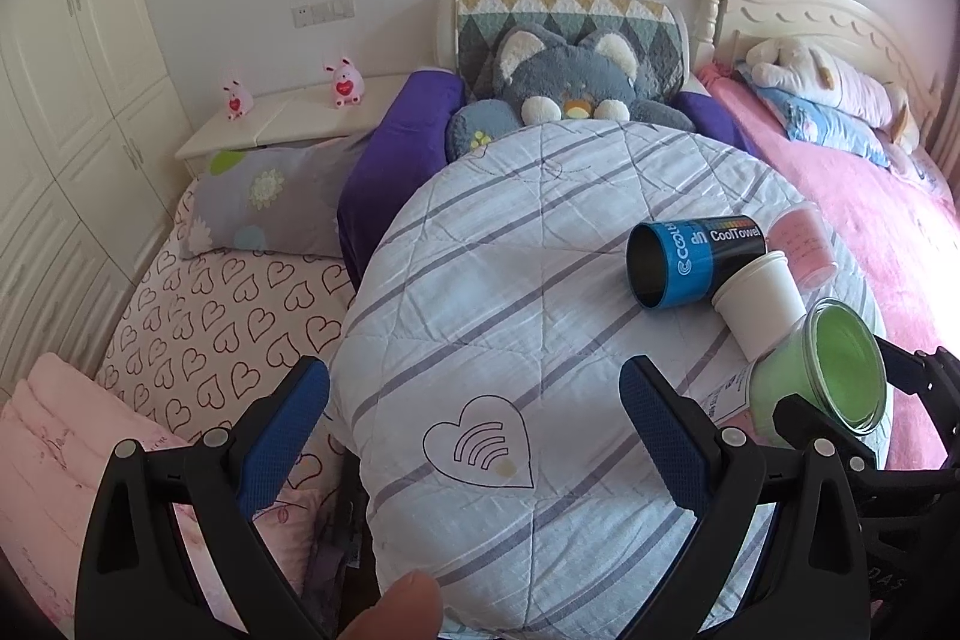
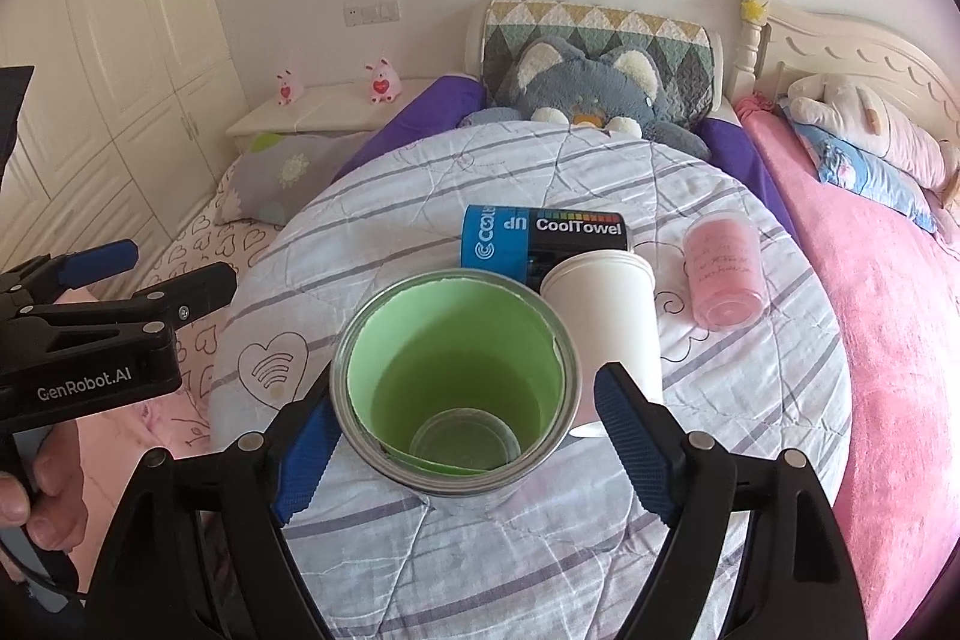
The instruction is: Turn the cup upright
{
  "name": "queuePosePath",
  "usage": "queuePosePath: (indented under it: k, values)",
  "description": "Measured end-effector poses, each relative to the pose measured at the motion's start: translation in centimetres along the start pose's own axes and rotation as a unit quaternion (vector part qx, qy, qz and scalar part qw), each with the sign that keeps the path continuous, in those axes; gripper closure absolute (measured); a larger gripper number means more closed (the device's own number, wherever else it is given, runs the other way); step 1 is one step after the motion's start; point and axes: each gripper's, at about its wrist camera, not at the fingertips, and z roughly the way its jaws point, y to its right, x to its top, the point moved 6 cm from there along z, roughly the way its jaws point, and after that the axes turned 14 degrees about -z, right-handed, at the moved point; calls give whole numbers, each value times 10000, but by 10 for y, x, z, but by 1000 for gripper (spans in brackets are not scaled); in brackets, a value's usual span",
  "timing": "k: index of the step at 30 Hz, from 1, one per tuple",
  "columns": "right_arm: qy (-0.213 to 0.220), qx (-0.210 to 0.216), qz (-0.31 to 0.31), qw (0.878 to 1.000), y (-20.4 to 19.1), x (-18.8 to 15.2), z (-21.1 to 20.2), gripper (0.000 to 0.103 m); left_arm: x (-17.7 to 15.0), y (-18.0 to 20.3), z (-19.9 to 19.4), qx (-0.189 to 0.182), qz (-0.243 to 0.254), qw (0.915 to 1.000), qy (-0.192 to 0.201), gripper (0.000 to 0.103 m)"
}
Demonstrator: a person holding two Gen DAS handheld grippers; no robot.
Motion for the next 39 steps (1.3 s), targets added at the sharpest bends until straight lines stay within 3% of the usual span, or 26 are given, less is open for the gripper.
queuePosePath:
  k: [14, 20, 28, 33, 39]
  values:
    - [814, -12, 201, 9965, 19, 17, -51, 19, 7, 15, -34, 37, 82, 9995, 315, 4]
    - [1285, -606, 238, 9896, 26, 12, -108, 19, 2, 27, -58, -83, 204, 9984, 516, 4]
    - [821, -1323, 660, 9856, 40, -47, -126, 19, -36, 43, -80, -139, 401, 9980, 471, 4]
    - [571, -1321, 897, 9855, 42, -72, -118, 19, -59, 46, -94, -99, 457, 9979, 454, 4]
    - [672, -1338, 828, 9853, 39, -71, -126, 19, -71, 44, -106, -93, 399, 9981, 452, 4]
